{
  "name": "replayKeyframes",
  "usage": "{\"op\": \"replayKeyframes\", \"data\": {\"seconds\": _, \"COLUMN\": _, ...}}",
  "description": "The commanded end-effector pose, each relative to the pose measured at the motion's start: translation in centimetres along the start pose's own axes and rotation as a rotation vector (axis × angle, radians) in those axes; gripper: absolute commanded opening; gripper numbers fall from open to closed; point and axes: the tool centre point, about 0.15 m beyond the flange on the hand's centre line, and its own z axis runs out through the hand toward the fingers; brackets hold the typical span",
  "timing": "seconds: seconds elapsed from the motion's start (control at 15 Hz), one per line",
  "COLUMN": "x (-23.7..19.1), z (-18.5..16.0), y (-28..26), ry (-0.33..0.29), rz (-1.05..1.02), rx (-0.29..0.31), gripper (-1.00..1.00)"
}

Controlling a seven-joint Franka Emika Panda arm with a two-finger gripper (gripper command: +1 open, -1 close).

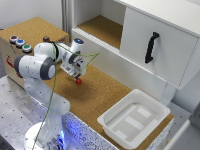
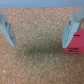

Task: Push the pink block to the right

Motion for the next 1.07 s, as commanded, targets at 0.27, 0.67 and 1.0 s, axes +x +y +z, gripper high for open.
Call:
{"op": "replayKeyframes", "data": {"seconds": 0.27, "x": 1.2, "z": 0.7, "y": -2.4, "ry": 0.005, "rz": 0.011, "rx": 0.011, "gripper": 1.00}}
{"op": "replayKeyframes", "data": {"seconds": 0.67, "x": -1.3, "z": -5.1, "y": -3.6, "ry": 0.063, "rz": 0.003, "rx": -0.027, "gripper": 1.00}}
{"op": "replayKeyframes", "data": {"seconds": 1.0, "x": -0.6, "z": -1.6, "y": -2.6, "ry": 0.003, "rz": 0.014, "rx": -0.155, "gripper": 1.00}}
